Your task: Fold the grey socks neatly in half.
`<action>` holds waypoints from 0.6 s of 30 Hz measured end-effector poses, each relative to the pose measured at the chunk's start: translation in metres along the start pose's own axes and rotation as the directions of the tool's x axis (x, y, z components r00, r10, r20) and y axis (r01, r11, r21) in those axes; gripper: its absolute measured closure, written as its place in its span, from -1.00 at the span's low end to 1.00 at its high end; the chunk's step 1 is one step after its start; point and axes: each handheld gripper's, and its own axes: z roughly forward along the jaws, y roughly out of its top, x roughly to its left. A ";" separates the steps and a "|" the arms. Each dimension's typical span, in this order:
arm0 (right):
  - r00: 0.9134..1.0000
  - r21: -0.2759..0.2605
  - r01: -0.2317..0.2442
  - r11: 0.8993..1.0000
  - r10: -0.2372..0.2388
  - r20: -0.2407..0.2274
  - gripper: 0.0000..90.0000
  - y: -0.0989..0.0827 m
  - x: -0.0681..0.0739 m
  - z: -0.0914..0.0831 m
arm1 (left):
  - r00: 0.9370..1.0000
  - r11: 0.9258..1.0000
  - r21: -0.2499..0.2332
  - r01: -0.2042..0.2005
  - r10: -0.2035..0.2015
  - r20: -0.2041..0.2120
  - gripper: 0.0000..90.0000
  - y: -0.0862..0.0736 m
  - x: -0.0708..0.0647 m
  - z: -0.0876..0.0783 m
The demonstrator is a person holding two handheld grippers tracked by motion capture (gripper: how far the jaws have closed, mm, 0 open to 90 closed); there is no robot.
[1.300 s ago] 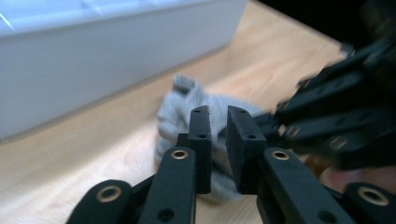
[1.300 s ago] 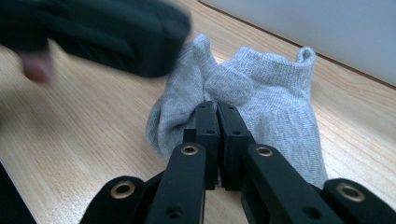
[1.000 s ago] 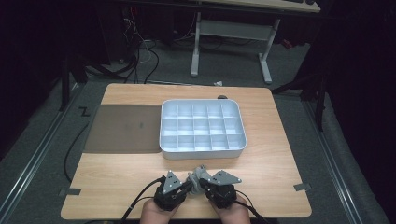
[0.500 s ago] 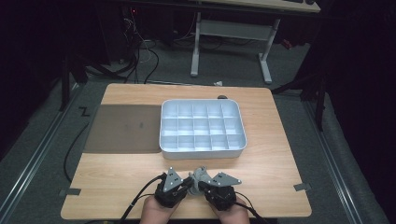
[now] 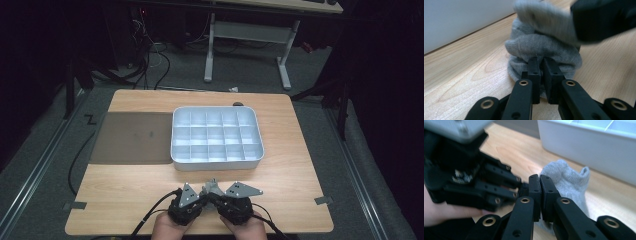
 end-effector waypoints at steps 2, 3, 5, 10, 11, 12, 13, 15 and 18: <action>1.000 0.011 -0.029 1.000 0.029 -0.011 0.97 -0.006 -0.004 0.004 | 1.000 1.000 0.001 0.002 -0.002 0.006 0.85 0.000 0.000 0.000; 0.999 0.010 -0.043 0.999 0.043 -0.017 0.97 -0.009 -0.006 0.005 | 1.000 1.000 0.002 0.003 -0.003 0.009 0.84 0.000 0.001 0.000; 0.998 0.004 -0.051 0.999 0.051 -0.022 0.97 -0.010 -0.007 0.005 | 1.000 1.000 0.001 0.008 -0.008 0.011 0.82 0.000 0.001 0.000; 0.997 -0.044 -0.082 0.996 0.081 -0.019 0.97 -0.009 -0.013 -0.002 | 0.999 1.000 0.000 0.025 -0.025 0.020 0.68 -0.002 0.006 -0.007; 0.996 -0.048 -0.086 0.995 0.085 -0.017 0.97 -0.009 -0.013 -0.003 | 0.999 1.000 -0.002 0.030 -0.030 0.016 0.68 -0.002 0.007 -0.009; 0.996 -0.052 -0.090 0.995 0.089 -0.012 0.97 -0.008 -0.015 -0.005 | 0.999 0.999 -0.003 0.034 -0.034 0.014 0.68 -0.003 0.008 -0.010; 0.996 -0.053 -0.091 0.994 0.090 -0.006 0.97 -0.009 -0.016 -0.005 | 0.999 0.999 -0.004 0.040 -0.040 0.013 0.68 -0.004 0.010 -0.011; 0.995 -0.052 -0.098 0.994 0.098 -0.009 0.97 -0.010 -0.018 -0.004 | 0.999 0.999 -0.004 0.048 -0.048 0.016 0.68 -0.005 0.011 -0.012; 0.995 -0.024 -0.095 0.995 0.094 -0.019 0.97 -0.012 -0.015 0.001 | 0.994 0.996 -0.013 0.084 -0.083 0.065 0.60 -0.005 0.015 -0.020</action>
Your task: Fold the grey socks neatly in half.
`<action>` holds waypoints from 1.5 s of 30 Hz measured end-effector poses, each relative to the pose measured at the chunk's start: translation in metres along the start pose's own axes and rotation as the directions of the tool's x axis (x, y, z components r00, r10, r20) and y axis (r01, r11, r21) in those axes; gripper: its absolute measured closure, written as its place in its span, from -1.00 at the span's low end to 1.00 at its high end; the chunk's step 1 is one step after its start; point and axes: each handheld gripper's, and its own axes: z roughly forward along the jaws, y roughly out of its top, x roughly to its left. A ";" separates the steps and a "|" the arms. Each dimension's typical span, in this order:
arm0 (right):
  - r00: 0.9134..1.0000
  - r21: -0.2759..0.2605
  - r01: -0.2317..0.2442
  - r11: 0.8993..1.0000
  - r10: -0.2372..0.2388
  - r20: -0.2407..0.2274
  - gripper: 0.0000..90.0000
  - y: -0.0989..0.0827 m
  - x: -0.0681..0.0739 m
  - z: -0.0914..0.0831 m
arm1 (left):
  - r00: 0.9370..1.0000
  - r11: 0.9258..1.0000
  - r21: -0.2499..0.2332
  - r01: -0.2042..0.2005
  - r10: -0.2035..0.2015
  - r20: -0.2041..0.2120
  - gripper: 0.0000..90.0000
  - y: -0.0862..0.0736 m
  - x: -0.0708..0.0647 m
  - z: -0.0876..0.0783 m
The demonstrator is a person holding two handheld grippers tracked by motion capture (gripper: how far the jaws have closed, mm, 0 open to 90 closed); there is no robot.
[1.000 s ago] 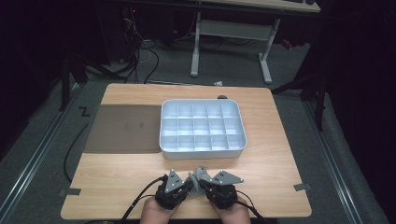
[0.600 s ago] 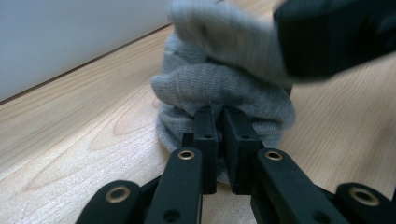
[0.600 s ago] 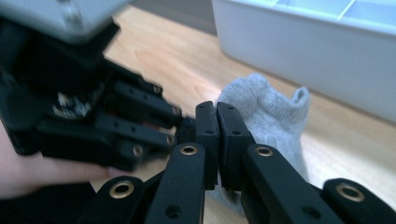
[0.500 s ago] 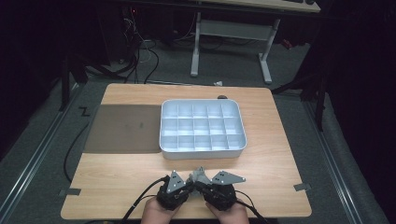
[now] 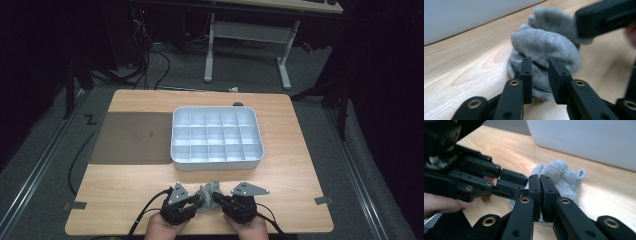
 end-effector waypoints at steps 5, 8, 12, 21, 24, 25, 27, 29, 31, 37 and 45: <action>1.000 0.016 0.010 1.000 -0.010 -0.007 0.97 0.000 0.004 0.005 | 0.998 0.998 -0.025 0.055 -0.056 -0.023 0.51 -0.003 0.009 -0.025; 1.000 0.035 0.023 0.999 -0.023 -0.010 0.97 0.000 0.006 0.010 | 0.997 0.995 0.089 0.048 -0.043 -0.060 0.76 -0.013 0.013 -0.018; 1.000 0.042 0.025 0.999 -0.025 -0.010 0.97 -0.001 0.007 0.014 | 0.998 0.993 0.114 -0.005 0.013 -0.069 0.87 -0.007 0.005 -0.004; 0.998 0.046 0.030 0.998 -0.027 -0.057 0.97 0.002 0.013 0.019 | 0.999 0.994 0.107 -0.032 0.035 -0.033 0.90 -0.003 -0.002 0.008; 0.998 0.064 0.032 0.997 -0.028 -0.062 0.98 -0.003 0.013 0.023 | 0.999 0.994 0.104 -0.034 0.038 -0.031 0.90 -0.003 -0.001 0.008; 0.998 0.073 0.028 0.997 -0.024 -0.060 0.98 -0.006 0.013 0.025 | 0.999 0.994 0.104 -0.037 0.040 -0.031 0.91 -0.003 -0.001 0.008; 0.998 0.083 0.017 0.996 -0.011 -0.066 0.98 -0.010 0.011 0.028 | 0.999 0.994 0.101 -0.040 0.043 -0.032 0.91 -0.004 -0.001 0.008; 0.998 0.091 0.010 0.996 -0.004 -0.070 0.97 -0.014 0.011 0.030 | 0.999 0.994 0.101 -0.040 0.043 -0.032 0.92 -0.004 -0.001 0.008; 0.998 0.095 0.017 0.995 -0.012 -0.061 0.98 -0.016 0.011 0.032 | 0.999 0.994 0.100 -0.034 0.038 -0.038 0.92 -0.004 0.001 0.007; 0.999 0.108 0.036 0.994 -0.031 -0.044 0.98 -0.017 0.012 0.034 | 0.998 1.000 -0.022 -0.008 0.006 -0.067 0.91 0.006 0.008 -0.012; 0.998 0.103 0.063 0.993 -0.061 -0.026 0.98 -0.018 0.015 0.034 | 0.998 0.997 -0.055 -0.063 0.061 -0.027 1.00 0.018 -0.006 0.005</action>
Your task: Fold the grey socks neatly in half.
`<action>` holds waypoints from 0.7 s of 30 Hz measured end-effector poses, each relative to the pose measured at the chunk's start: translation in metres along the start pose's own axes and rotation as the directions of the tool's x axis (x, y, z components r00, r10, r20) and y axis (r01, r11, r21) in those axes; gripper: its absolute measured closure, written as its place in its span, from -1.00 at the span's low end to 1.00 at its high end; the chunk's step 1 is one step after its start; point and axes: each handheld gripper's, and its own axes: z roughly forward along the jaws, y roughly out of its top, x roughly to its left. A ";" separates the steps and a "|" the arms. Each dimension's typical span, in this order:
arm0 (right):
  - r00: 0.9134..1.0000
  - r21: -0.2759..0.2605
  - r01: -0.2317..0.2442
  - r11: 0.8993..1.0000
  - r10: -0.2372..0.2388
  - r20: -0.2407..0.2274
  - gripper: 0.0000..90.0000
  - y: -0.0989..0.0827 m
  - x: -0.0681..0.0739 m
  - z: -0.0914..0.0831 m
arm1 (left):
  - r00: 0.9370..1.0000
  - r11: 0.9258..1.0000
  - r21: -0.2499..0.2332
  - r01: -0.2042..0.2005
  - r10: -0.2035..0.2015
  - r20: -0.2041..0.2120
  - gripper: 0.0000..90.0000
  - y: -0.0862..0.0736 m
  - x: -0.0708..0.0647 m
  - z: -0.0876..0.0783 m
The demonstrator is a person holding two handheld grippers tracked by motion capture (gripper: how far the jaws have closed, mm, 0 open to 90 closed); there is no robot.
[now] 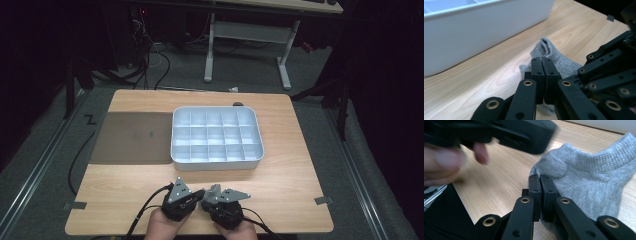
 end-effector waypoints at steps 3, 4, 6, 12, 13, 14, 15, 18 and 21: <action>1.000 0.001 0.021 1.000 -0.021 0.014 0.97 0.000 0.002 0.000 | 1.000 0.999 0.034 -0.001 0.001 -0.012 1.00 -0.004 0.003 0.011; 1.000 0.002 0.024 1.000 -0.024 0.014 0.97 0.000 0.002 0.000 | 1.000 0.999 0.041 0.000 0.000 -0.014 1.00 -0.005 0.004 0.013; 1.000 0.002 0.023 1.000 -0.023 0.013 0.94 0.000 0.002 0.000 | 1.000 0.999 0.045 -0.007 0.008 -0.018 1.00 -0.006 0.004 0.013; 0.999 -0.094 0.033 0.995 -0.032 0.014 0.80 0.008 0.002 -0.030 | 1.000 0.999 0.046 -0.004 0.005 -0.024 1.00 -0.006 0.004 0.014; 0.999 -0.094 0.033 0.995 -0.032 0.014 0.80 0.008 0.002 -0.030 | 1.000 0.999 0.046 -0.004 0.005 -0.024 1.00 -0.006 0.004 0.014; 0.997 -0.123 0.039 0.992 -0.029 0.076 0.86 0.011 -0.004 -0.041 | 1.000 0.999 0.044 -0.002 0.003 -0.023 1.00 -0.006 0.004 0.014; 0.996 -0.121 0.031 0.992 -0.020 0.090 0.86 0.011 -0.008 -0.042 | 1.000 0.999 0.045 -0.003 0.004 -0.023 1.00 -0.007 0.004 0.014; 0.994 -0.100 0.001 0.995 0.010 0.111 0.84 0.007 -0.019 -0.038 | 1.000 0.999 0.046 -0.002 0.004 -0.023 1.00 -0.007 0.004 0.014; 0.992 -0.075 0.009 0.997 0.001 0.124 0.83 0.003 -0.020 -0.032 | 1.000 0.999 0.045 -0.001 0.002 -0.024 1.00 -0.007 0.005 0.015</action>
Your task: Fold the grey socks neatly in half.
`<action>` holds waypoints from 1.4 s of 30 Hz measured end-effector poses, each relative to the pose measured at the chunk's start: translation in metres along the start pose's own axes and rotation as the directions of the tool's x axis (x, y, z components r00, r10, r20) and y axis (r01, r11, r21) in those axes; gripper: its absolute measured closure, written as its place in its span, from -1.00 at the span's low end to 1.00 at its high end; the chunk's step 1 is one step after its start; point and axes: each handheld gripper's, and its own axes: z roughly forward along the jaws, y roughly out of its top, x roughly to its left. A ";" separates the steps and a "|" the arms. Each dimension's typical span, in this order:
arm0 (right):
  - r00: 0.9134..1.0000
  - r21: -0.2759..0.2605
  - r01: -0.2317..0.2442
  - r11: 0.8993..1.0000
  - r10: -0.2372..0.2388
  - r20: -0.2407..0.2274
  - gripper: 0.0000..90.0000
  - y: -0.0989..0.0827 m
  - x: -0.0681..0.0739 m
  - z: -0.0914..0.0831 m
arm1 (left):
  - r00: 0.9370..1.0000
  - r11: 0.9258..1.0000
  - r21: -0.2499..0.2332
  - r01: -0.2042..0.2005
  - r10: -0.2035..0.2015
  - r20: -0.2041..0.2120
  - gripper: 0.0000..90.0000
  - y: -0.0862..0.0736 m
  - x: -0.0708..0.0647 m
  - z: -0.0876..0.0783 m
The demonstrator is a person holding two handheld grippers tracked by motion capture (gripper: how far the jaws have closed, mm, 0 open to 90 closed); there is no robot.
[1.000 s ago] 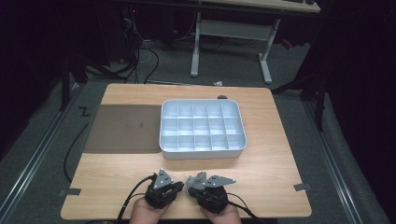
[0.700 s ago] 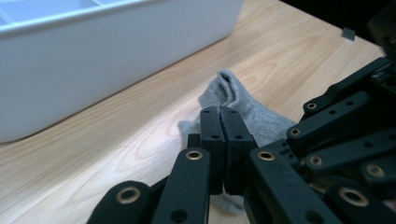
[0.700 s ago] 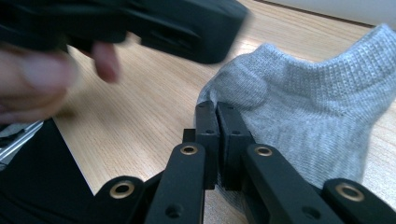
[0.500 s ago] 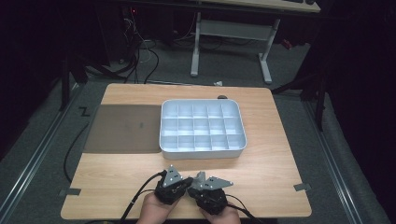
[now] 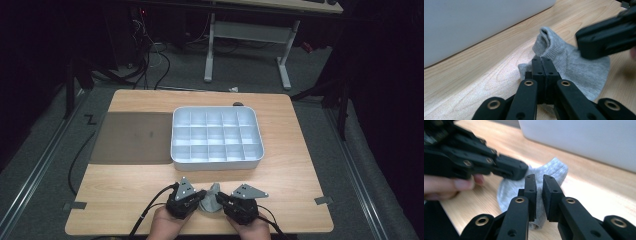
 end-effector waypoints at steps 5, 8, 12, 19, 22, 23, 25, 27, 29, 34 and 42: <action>0.998 0.054 0.044 0.998 -0.046 0.034 0.82 -0.013 0.005 0.016 | 1.000 1.000 -0.006 0.002 -0.002 0.000 1.00 -0.001 0.000 0.000; 0.998 0.046 0.049 0.998 -0.051 0.044 0.83 -0.014 0.006 0.016 | 1.000 1.000 -0.023 0.001 -0.001 -0.001 0.91 0.000 -0.002 -0.002; 0.998 0.050 0.049 0.998 -0.050 0.037 0.84 -0.014 0.004 0.016 | 1.000 0.997 -0.078 -0.022 0.022 0.000 0.83 0.004 -0.013 -0.012; 0.998 0.052 0.049 0.997 -0.051 0.035 0.85 -0.013 0.004 0.016 | 0.997 0.996 -0.042 -0.076 0.076 0.003 0.84 -0.002 -0.025 -0.010; 0.998 0.054 0.051 0.997 -0.053 0.037 0.85 -0.013 0.004 0.016 | 0.995 0.995 0.008 -0.097 0.097 -0.039 0.88 -0.008 -0.022 -0.003; 0.998 0.054 0.052 0.997 -0.054 0.036 0.85 -0.013 0.004 0.015 | 0.995 0.995 0.008 -0.097 0.097 -0.039 0.89 -0.008 -0.022 -0.003; 0.998 0.054 0.052 0.997 -0.054 0.033 0.85 -0.013 0.003 0.015 | 0.993 0.994 0.014 -0.104 0.105 -0.047 0.92 -0.009 -0.020 -0.004; 0.998 0.056 0.051 0.997 -0.053 0.029 0.87 -0.013 0.002 0.015 | 0.990 0.992 0.028 -0.120 0.121 -0.069 0.95 -0.009 -0.019 -0.005; 0.998 0.058 0.056 0.997 -0.058 0.029 0.88 -0.013 0.001 0.015 | 0.991 0.993 0.032 -0.109 0.111 -0.068 0.99 -0.010 -0.017 -0.005; 0.997 0.056 0.070 0.996 -0.072 0.033 0.88 -0.014 0.000 0.014 | 0.992 0.994 0.035 -0.101 0.104 -0.071 1.00 -0.011 -0.013 -0.005; 0.998 0.062 0.062 0.996 -0.063 0.013 0.82 -0.012 -0.003 0.013 | 0.994 0.996 0.032 -0.078 0.080 -0.069 1.00 -0.008 -0.014 -0.001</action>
